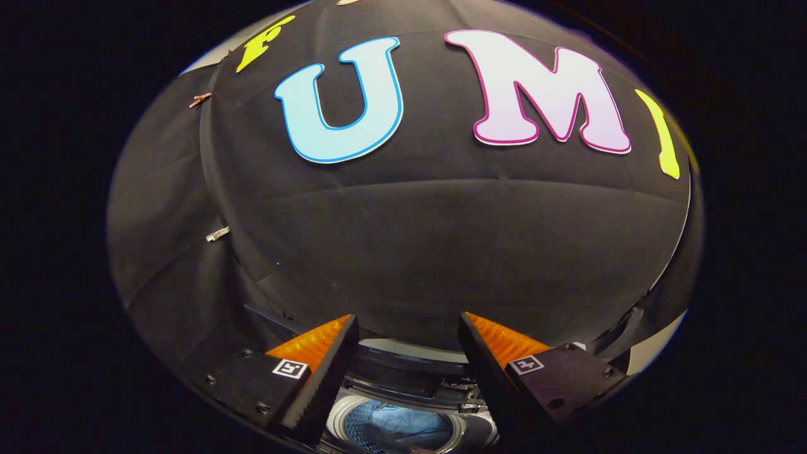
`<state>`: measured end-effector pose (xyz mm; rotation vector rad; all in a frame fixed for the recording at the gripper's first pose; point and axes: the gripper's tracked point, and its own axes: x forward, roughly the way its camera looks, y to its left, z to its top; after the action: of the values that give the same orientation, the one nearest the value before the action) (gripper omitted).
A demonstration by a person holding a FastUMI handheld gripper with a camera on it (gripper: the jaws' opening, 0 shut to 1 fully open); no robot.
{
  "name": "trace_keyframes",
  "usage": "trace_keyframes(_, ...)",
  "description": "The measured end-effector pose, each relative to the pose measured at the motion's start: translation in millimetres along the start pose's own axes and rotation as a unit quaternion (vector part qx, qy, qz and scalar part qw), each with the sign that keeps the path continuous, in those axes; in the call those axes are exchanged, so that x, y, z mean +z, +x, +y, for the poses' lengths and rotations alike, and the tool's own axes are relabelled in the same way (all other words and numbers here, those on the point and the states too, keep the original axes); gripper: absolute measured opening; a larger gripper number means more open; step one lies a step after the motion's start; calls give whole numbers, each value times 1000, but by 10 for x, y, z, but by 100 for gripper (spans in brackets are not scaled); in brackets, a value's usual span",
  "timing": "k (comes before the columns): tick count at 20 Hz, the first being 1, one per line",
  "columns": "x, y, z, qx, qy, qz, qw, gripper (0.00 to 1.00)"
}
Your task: Put the clothes into the washing machine and then close the washing machine lid.
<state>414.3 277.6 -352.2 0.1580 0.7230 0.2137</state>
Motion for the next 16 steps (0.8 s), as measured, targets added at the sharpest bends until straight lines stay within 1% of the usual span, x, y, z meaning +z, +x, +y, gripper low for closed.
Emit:
trace_keyframes(3, -27, 21, -1, 3, -1, 3, 1000, 100)
trace_keyframes(10, -90, -94, 14, 4, -4, 2, 1000, 100)
trace_keyframes(16, -184, -295, 80, 10, -13, -5, 1000, 100)
